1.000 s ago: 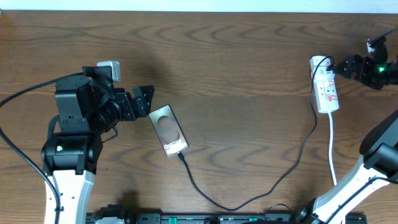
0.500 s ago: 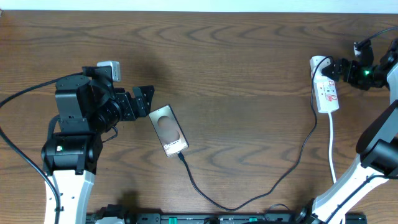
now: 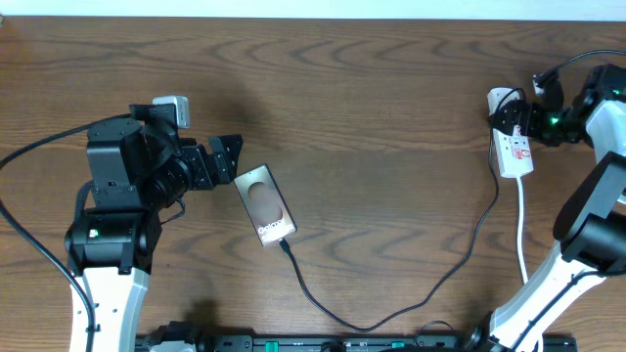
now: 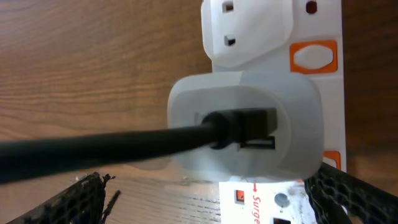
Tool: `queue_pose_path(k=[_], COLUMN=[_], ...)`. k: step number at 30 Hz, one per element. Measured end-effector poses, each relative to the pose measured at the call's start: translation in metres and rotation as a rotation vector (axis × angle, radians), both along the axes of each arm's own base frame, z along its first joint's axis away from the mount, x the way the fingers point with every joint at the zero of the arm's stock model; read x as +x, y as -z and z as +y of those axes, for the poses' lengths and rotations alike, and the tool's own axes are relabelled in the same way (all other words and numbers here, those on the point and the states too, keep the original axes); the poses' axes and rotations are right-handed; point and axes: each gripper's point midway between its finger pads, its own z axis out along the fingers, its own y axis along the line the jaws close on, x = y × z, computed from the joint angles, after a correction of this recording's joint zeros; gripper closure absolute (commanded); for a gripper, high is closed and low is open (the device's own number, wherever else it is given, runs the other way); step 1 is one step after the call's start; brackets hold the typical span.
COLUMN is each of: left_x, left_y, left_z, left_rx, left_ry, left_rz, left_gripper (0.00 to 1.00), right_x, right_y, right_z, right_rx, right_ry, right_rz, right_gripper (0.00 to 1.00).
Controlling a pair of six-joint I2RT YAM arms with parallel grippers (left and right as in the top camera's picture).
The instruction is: Plug charger to phone and switch on socket
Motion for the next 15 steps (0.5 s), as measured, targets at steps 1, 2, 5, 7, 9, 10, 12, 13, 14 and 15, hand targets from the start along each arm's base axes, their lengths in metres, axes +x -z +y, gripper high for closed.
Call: queue_pose_path(k=[1,2,5,7,9,10,12,13,14,15], left_x=[0.0,0.0,0.0001,0.0001,0.0001,0.0001,0.0001,0.0001,0.0001,0.0001], left_y=[0.0,0.0,0.0001,0.0002,0.0002,0.0002,0.0002,0.0002,0.0002,0.0002], left_z=[0.0,0.0,0.0,0.0,0.0,0.0,0.0,0.0,0.0,0.0], left_rx=[0.001,0.001,0.003,0.006,0.006,0.006,0.006,0.006,0.006,0.006], left_ry=[0.0,0.001,0.002,0.004,0.004,0.004,0.004,0.004,0.004,0.004], left_rz=[0.0,0.0,-0.001,-0.002,-0.002,-0.002,-0.002,-0.002,-0.002,-0.002], left_gripper=[0.08,0.08,0.08,0.08,0.08,0.08,0.08,0.08,0.08,0.08], right_x=[0.0012,0.0018,0.003,0.0035,0.0036,0.0036,0.0036,0.0036,0.0036,0.0036], right_y=[-0.0002,-0.0003,-0.0004,-0.0002,-0.0003,-0.0003,-0.0003,-0.0003,-0.0003,-0.0003], right_z=[-0.0008,-0.0011,-0.0007,-0.0008,-0.0008,-0.0009,-0.0009,-0.0009,-0.0009,-0.0008], right_rx=[-0.004,-0.006,-0.009,-0.013,-0.012,-0.012,-0.012,-0.012,-0.012,-0.012], right_ry=[0.0,0.0,-0.002,-0.002,-0.002,-0.002,-0.001,-0.001,0.0,0.0], right_rz=[-0.005,-0.008,-0.012,-0.013,-0.013,-0.014,-0.013,-0.013,-0.013,-0.013], right_gripper=[0.01,0.01,0.01,0.01,0.01,0.01,0.01,0.01,0.01,0.01])
